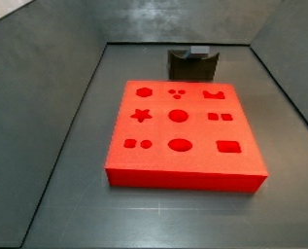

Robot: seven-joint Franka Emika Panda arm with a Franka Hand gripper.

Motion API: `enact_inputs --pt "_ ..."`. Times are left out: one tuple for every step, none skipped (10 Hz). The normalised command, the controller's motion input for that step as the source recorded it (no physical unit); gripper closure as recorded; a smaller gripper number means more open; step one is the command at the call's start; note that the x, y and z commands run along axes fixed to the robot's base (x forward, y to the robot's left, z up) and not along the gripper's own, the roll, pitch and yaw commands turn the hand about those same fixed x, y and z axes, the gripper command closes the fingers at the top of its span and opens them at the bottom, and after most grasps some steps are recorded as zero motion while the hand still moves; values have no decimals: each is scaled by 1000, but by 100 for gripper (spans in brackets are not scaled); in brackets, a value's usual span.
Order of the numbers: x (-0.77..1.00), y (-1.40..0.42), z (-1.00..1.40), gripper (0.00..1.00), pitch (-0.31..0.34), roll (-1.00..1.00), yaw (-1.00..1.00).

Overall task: Pick up the double-square object. Move up. Place the double-square object on the fixture. Regrasp the double-square object. Move to above the board. Insert the double-square object.
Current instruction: Regrasp the double-square object.

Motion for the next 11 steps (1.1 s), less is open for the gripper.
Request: enact_inputs --pt "36 -26 0 0 29 1000 28" --pt "50 -31 -3 0 42 1000 31" --pt "63 -32 -2 0 59 1000 38" --pt "79 -37 -4 0 90 1000 48" --pt "89 -40 -5 0 121 1000 62" --pt "95 -46 -2 0 163 1000 93" --pt "99 -46 -4 0 183 967 115" --pt "102 -49 -8 0 175 714 146" --pt "99 -52 -10 0 158 526 169" --pt "98 -48 -5 0 138 345 188" --pt "90 -36 7 0 109 232 201"
